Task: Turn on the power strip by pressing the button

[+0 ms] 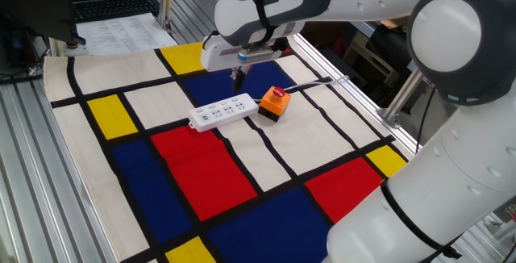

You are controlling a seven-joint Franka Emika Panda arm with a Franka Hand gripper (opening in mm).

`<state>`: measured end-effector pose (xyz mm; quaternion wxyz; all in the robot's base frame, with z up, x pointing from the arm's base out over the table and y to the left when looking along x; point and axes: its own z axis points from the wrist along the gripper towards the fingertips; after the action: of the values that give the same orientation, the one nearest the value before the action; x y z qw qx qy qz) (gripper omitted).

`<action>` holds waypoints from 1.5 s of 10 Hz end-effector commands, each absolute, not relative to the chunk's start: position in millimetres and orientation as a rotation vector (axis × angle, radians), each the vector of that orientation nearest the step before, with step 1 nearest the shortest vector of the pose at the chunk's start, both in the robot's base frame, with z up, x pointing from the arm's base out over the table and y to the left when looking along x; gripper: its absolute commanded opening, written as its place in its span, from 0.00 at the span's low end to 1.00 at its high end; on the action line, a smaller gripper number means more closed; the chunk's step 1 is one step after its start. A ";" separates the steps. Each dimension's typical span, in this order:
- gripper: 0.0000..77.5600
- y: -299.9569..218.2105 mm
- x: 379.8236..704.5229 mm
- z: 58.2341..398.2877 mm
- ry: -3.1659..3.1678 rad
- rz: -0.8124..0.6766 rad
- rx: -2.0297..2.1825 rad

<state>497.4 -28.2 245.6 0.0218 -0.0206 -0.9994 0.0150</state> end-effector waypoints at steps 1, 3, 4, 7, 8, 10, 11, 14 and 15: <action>0.00 -40.5 485.1 292.6 -3.063 0.059 -0.059; 0.00 -42.0 483.1 296.8 -3.062 0.059 -0.062; 0.00 -42.2 483.0 296.1 -3.065 0.064 -0.062; 0.00 -44.9 482.9 294.2 -3.068 0.065 -0.056; 0.00 -45.0 483.0 294.1 -3.068 0.065 -0.056; 0.00 -46.6 483.3 293.4 -3.069 0.063 -0.052; 0.00 -46.3 483.6 292.5 -3.069 0.059 -0.054; 0.00 -42.9 487.1 283.2 -3.083 0.056 -0.057; 0.00 -42.5 487.5 281.9 -3.087 0.055 -0.056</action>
<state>486.1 -43.0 283.5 0.0309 -0.0184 -0.9992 0.0183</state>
